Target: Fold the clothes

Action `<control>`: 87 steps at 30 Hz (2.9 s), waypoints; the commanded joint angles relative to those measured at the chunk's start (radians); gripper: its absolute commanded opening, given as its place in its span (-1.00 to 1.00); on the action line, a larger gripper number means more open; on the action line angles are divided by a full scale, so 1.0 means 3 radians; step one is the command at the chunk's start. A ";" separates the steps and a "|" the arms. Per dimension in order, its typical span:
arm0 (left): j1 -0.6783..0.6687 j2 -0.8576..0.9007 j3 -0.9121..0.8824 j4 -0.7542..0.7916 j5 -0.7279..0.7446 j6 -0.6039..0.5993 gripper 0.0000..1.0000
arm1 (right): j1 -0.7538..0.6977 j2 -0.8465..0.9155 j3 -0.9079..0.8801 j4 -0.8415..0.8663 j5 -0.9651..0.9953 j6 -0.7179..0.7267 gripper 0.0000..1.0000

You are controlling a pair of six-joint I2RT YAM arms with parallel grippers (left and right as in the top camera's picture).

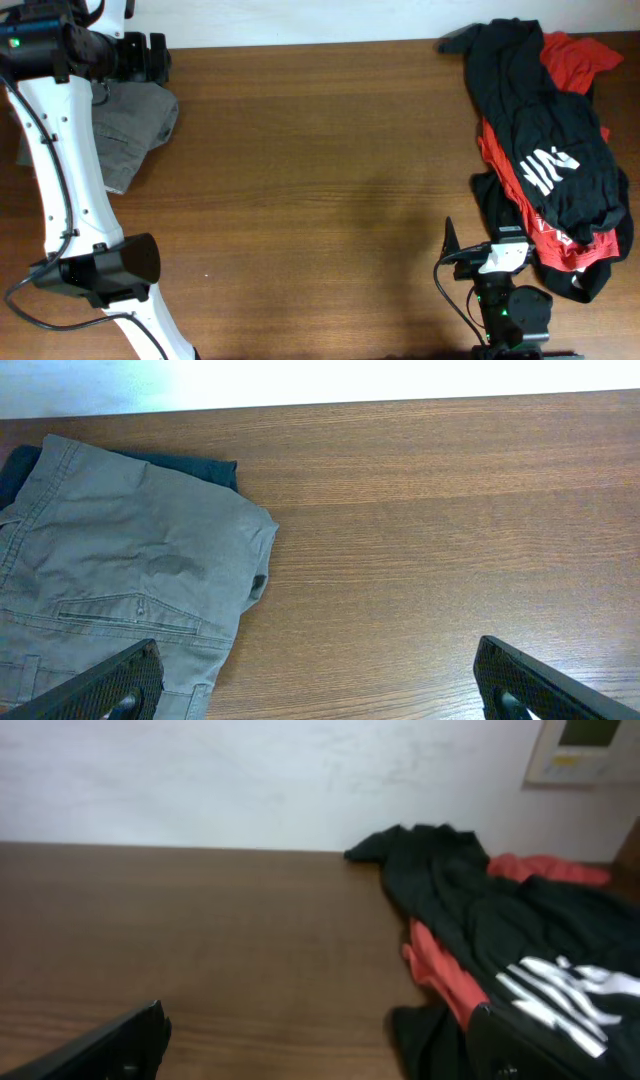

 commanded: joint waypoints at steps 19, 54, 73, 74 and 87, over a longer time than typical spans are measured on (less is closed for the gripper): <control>0.0014 -0.0064 -0.0003 -0.0003 0.0013 0.0055 0.98 | -0.0027 -0.0075 -0.0024 -0.0015 0.0103 0.0051 0.97; -0.0289 -0.3807 -0.6058 0.4426 0.0462 0.0315 0.98 | -0.0027 -0.0075 -0.0024 -0.0015 0.0103 0.0051 0.97; -0.0278 -0.6382 -0.8478 0.5351 0.0121 0.0319 0.98 | -0.0027 -0.0075 -0.0024 -0.0014 0.0103 0.0051 0.98; -0.0278 -0.6449 -0.8523 0.5351 0.0118 0.0319 0.98 | -0.0027 -0.0075 -0.0024 -0.0015 0.0103 0.0051 0.97; -0.0254 -0.6972 -0.8597 0.4695 0.0095 0.0319 0.98 | -0.0027 -0.0075 -0.0024 -0.0015 0.0103 0.0051 0.97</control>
